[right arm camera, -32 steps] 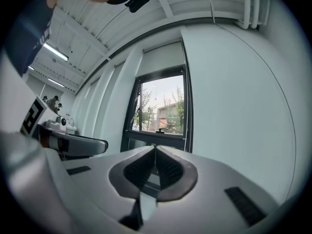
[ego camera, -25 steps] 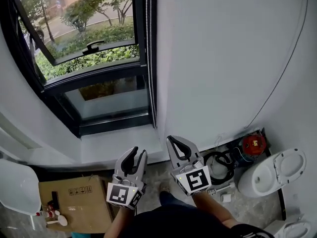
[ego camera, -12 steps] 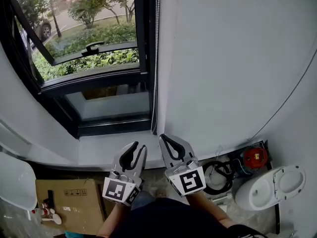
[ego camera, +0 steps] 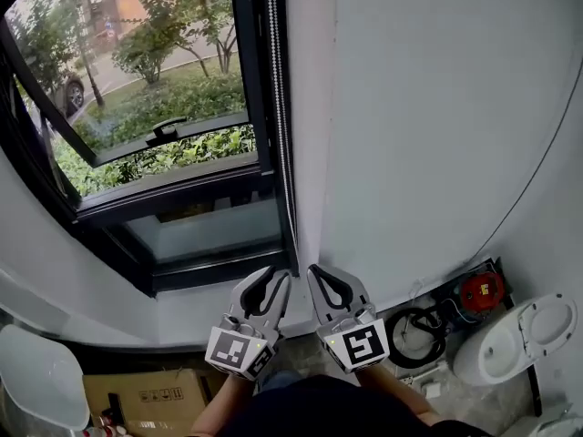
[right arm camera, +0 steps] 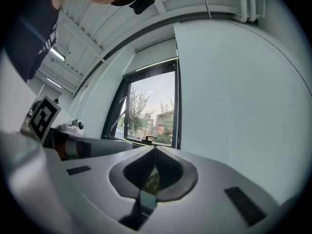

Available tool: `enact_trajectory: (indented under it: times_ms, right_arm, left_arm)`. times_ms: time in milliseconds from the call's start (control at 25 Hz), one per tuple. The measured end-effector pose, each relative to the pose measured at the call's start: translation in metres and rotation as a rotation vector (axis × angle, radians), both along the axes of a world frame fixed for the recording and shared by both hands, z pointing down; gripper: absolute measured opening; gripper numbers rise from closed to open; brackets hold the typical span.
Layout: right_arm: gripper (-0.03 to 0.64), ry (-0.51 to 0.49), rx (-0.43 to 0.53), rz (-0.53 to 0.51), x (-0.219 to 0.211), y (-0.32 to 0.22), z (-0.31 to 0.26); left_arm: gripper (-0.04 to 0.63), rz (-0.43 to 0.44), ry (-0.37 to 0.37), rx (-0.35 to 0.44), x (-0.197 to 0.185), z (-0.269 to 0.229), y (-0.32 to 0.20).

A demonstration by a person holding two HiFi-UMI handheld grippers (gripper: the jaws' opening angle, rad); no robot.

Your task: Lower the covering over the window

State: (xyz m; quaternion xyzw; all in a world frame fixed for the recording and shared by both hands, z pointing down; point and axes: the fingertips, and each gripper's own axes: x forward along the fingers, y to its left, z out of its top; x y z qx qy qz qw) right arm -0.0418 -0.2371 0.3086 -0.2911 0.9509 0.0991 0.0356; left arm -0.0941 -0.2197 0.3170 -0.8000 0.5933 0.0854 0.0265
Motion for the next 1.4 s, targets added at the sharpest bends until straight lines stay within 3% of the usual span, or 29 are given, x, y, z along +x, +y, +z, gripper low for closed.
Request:
enact_trajectory:
  times_ms: [440,680,1160,1400]
  right_arm:
    - [0.012,0.034,0.051,0.151,-0.05,-0.043,-0.019]
    - [0.012,0.062,0.09,0.239,-0.068,-0.056,-0.025]
    - [0.012,0.036,0.153,0.326,-0.086,-0.062,-0.044]
    - [0.012,0.037,0.177,0.322,-0.097,-0.064,-0.054]
  left_arm:
    - [0.106,0.222,0.0,-0.006,-0.05,-0.015,-0.098]
    - [0.106,0.313,-0.035,0.026,-0.06,-0.022,-0.141]
    - [0.106,0.36,-0.074,0.05,-0.071,-0.031,-0.199]
    - [0.106,0.327,-0.114,0.033,-0.073,-0.032,-0.225]
